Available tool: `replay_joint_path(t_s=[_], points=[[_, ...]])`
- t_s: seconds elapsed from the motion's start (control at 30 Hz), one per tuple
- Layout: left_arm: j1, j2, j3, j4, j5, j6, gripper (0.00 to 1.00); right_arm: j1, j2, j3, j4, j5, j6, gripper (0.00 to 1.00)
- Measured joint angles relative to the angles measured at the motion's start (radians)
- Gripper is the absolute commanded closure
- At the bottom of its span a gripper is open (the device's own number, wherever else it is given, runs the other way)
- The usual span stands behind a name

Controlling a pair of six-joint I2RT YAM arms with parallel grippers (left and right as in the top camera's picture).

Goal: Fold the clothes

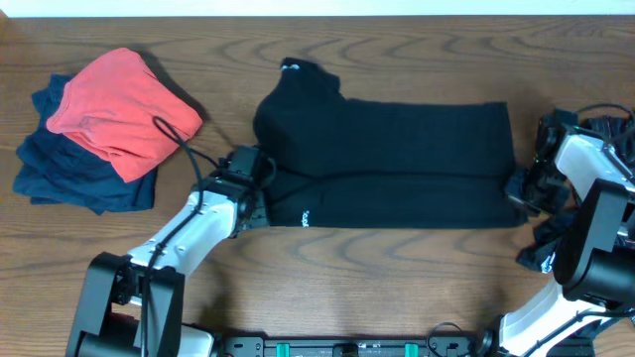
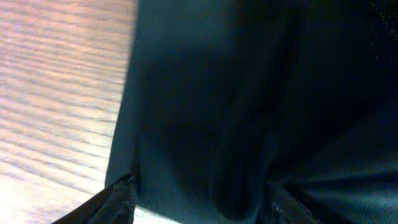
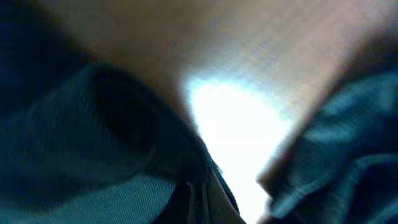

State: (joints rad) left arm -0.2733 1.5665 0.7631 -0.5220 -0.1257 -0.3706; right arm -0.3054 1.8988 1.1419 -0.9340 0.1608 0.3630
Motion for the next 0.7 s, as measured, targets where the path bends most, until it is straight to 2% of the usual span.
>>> replay_joint_path(t_s=[0.23,0.57,0.7], points=[[0.089,-0.003,-0.002,-0.001,0.035,0.000,0.34,-0.014,0.002,-0.006,-0.035,0.018,0.021,0.99],[0.098,-0.023,-0.005,-0.043,0.060,0.005,0.34,-0.014,0.002,-0.006,-0.039,0.014,0.024,0.99],[0.108,-0.098,-0.021,-0.048,0.096,0.008,0.31,-0.014,0.000,-0.006,-0.039,0.013,0.024,0.98]])
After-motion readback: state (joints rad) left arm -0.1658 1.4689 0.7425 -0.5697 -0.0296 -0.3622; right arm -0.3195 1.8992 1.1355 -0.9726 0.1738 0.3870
